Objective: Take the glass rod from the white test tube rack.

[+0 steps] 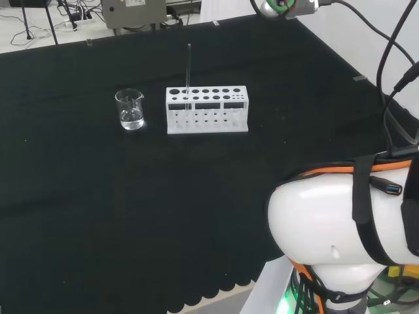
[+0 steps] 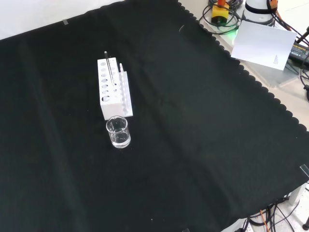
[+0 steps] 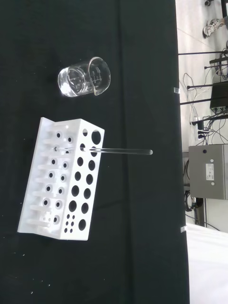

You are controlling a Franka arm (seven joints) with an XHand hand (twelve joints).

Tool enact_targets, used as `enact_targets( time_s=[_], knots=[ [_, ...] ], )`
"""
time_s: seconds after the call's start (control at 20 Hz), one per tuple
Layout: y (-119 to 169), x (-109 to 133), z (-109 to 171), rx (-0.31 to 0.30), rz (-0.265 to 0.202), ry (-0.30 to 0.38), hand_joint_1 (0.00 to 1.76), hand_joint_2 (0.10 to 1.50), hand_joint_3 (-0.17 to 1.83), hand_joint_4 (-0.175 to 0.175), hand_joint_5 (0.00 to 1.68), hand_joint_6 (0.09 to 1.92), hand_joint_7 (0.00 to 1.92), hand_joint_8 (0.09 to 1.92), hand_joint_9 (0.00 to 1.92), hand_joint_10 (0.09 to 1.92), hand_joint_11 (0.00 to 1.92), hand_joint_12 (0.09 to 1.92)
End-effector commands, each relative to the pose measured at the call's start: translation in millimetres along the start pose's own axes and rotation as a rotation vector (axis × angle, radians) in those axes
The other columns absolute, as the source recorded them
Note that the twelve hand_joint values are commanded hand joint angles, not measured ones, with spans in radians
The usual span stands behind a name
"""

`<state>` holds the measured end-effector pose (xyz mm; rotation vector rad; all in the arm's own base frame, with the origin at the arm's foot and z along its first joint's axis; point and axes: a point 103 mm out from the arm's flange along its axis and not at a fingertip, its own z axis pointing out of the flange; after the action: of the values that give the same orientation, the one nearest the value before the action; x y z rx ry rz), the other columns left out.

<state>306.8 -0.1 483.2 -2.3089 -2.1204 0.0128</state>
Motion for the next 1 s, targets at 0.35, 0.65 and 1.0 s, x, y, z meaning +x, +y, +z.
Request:
enact_targets(
  time_s=[0.35, 0.65, 1.0],
  knots=[
    [3.0, -11.7, 0.6, -0.008, 0.067, -0.030, 0.51, 0.99, 0.52, -0.117, 0.06, 0.09, 0.00, 0.25, 0.00, 0.53, 0.00, 0.65],
    [26.4, -12.0, -1.1, 0.021, 0.060, -0.042, 0.51, 1.00, 0.49, -0.117, 0.08, 0.09, 0.00, 0.38, 0.00, 0.71, 0.00, 0.95],
    [59.1, -8.0, 0.0, 0.021, 0.023, -0.052, 0.51, 0.99, 0.50, -0.118, 0.10, 0.09, 0.00, 0.64, 0.06, 0.83, 0.00, 1.22]
  ],
)
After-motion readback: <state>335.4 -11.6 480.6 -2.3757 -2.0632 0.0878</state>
